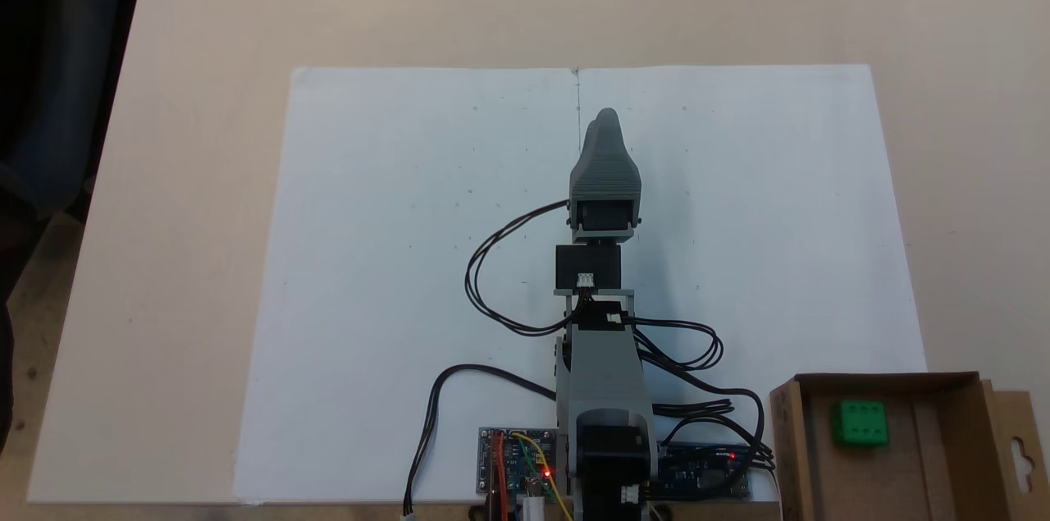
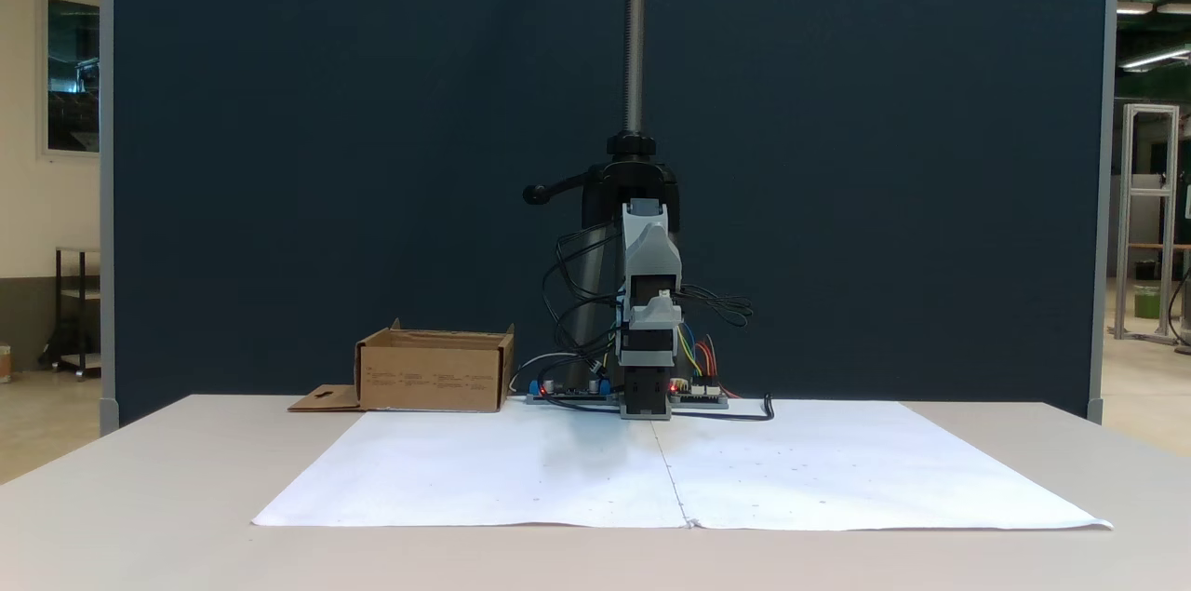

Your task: Grasp a green dice and put it in the bin.

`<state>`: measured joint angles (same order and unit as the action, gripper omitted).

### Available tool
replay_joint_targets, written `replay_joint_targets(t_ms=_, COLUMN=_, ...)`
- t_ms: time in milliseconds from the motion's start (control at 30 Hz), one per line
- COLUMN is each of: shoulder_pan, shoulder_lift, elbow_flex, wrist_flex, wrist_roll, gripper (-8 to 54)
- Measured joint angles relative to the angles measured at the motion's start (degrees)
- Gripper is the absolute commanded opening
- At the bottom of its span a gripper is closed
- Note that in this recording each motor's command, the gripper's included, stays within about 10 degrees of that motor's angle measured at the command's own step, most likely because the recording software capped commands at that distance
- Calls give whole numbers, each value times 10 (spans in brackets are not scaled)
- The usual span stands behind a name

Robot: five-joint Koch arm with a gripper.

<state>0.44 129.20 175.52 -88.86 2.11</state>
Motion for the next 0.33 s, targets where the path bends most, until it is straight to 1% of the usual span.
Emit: replay_joint_targets(t_ms=333, shoulder_pan=-4, shoulder_lift=0, elbow_flex=0, wrist_flex=0, wrist_roll=-2, gripper=445)
